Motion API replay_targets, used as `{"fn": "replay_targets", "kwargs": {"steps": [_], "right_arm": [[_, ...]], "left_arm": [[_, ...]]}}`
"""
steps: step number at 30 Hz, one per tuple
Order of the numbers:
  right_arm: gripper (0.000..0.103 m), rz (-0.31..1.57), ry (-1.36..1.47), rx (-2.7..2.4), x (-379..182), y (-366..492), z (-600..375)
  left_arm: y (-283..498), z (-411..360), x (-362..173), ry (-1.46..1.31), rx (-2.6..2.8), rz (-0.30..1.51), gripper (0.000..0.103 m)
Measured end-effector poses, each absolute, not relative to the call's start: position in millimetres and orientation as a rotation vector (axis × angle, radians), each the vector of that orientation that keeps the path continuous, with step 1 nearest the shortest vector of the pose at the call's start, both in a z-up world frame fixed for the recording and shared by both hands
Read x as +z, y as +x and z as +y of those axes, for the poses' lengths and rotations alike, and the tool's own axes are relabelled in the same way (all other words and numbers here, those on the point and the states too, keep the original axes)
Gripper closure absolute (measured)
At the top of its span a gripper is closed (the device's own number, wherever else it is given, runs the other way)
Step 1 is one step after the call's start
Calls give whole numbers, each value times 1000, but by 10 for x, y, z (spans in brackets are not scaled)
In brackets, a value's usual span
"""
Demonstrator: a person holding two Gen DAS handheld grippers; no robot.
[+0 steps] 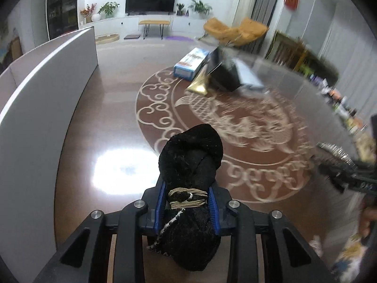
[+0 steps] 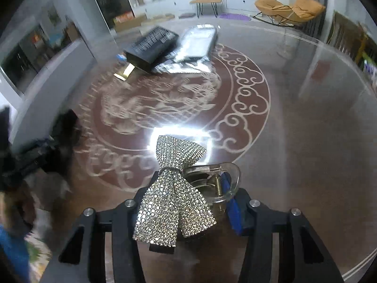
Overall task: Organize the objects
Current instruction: 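Carry the slipper and bow clip into the white bin and open both tools, then return both empty tools from the bin to the table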
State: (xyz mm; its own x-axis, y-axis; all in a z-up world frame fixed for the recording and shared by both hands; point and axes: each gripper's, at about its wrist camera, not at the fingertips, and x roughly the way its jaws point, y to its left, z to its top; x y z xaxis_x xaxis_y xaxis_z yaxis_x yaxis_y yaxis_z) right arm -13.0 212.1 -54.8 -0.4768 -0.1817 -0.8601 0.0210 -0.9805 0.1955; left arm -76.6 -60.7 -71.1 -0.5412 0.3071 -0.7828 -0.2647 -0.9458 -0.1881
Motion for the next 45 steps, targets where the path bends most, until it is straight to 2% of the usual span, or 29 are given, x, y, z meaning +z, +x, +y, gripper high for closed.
{"fn": "replay_targets", "kwargs": {"steps": [4, 7, 13, 18, 19, 20, 21, 22, 26, 32, 36, 37, 40, 45], "right_arm": [[52, -287, 1546, -2586, -502, 20, 2006], [53, -237, 1443, -2574, -186, -53, 1640], [52, -136, 1140, -2366, 624, -274, 217], [52, -114, 1081, -2161, 791, -451, -970], [51, -119, 1086, -2131, 763, -479, -1154], [44, -147, 1101, -2080, 705, -548, -1337], [28, -163, 1130, -2052, 643, -585, -1460], [23, -173, 1160, -2042, 585, -607, -1544], [21, -238, 1181, -2059, 501, -577, -1458], [5, 3, 1053, -2385, 231, -440, -590], [5, 113, 1194, -2570, -320, -385, 274], [5, 132, 1238, -2607, -420, -347, 515], [5, 166, 1333, -2738, -680, -239, 1179], [5, 149, 1428, -2865, -806, -207, 1934]], "left_arm": [[-421, -808, -448, -1202, 2488, -331, 72], [-203, -1107, -64, -1098, 2503, -459, 72], [-39, -2078, 528, -1020, 2730, -433, 72], [-80, -2903, 366, -1254, 2909, -373, 69], [-99, -3003, 290, -1326, 2926, -360, 63], [-118, -3122, 185, -1413, 2943, -347, 48], [-110, -3211, 110, -1471, 2952, -349, 39], [-117, -3285, 34, -1523, 2955, -364, 30], [-1, -3378, -11, -1487, 2974, -455, 30], [55, -2828, 169, -1310, 2930, -531, 29], [92, -2058, 387, -1159, 2765, -502, 29], [110, -1783, 428, -1128, 2719, -461, 26], [156, -1022, 380, -1101, 2576, -368, 0], [-85, -9, -420, -1299, 2399, -229, 0]]}}
